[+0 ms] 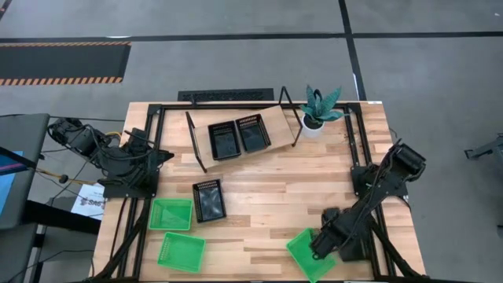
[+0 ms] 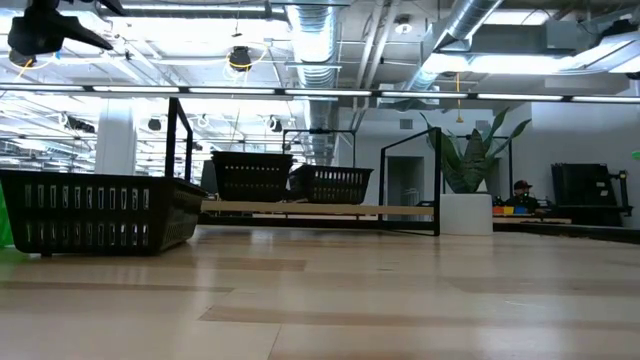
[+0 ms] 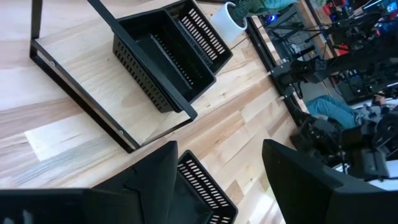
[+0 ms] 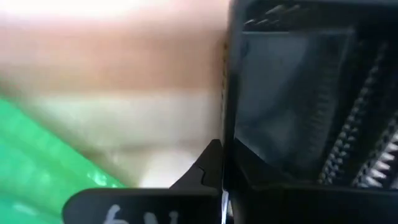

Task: Stack baskets on shelf by color
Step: Stack the black basket on the right black basket

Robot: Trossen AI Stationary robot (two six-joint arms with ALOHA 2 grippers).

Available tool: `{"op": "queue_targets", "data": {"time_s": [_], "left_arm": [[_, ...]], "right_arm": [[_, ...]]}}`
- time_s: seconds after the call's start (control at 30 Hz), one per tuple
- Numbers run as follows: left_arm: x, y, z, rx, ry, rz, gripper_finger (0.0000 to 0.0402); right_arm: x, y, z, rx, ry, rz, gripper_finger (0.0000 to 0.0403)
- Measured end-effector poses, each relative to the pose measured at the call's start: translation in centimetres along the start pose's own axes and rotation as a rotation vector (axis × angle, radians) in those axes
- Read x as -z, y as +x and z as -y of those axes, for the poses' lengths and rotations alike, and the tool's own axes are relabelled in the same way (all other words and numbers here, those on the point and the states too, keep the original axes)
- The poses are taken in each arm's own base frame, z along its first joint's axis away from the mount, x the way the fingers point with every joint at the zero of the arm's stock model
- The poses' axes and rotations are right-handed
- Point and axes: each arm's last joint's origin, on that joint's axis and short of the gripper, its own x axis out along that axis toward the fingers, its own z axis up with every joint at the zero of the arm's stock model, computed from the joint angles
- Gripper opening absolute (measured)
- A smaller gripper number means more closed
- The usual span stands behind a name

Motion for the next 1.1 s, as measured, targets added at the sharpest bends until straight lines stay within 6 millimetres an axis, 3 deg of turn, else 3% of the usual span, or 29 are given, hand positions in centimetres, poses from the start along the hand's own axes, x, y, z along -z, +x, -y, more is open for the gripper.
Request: {"op": "queue_targets", "data": {"time_s": [0.23, 0.47, 0.7, 0.9, 1.1], "left_arm": [[0.0, 0.0, -0.2, -0.017, 0.014, -0.001, 0.0226], [0.0, 0.0, -0.2, -0.02, 0.016, 0.003, 0.0226], [0.0, 0.0, -0.2, -0.02, 0.013, 0.003, 0.0226], [0.0, 0.0, -0.2, -0.02, 0.012, 0.003, 0.0226], [0.0, 0.0, -0.2, -0.021, 0.013, 0.004, 0.0226]], "right_arm": [[-3.8, -4.5, 0.4, -0.138, -0.047, 0.09, 0.0009], [-9.7, -8.9, -1.0, -0.298, -0.158, 0.18, 0.0005], [-15.6, -15.2, -4.5, -0.437, -0.31, 0.33, 0.0003], [-19.4, -20.7, -8.2, -0.517, -0.428, 0.482, 0.0005], [-23.2, -23.9, -11.2, -0.512, -0.453, 0.619, 0.0005]]}}
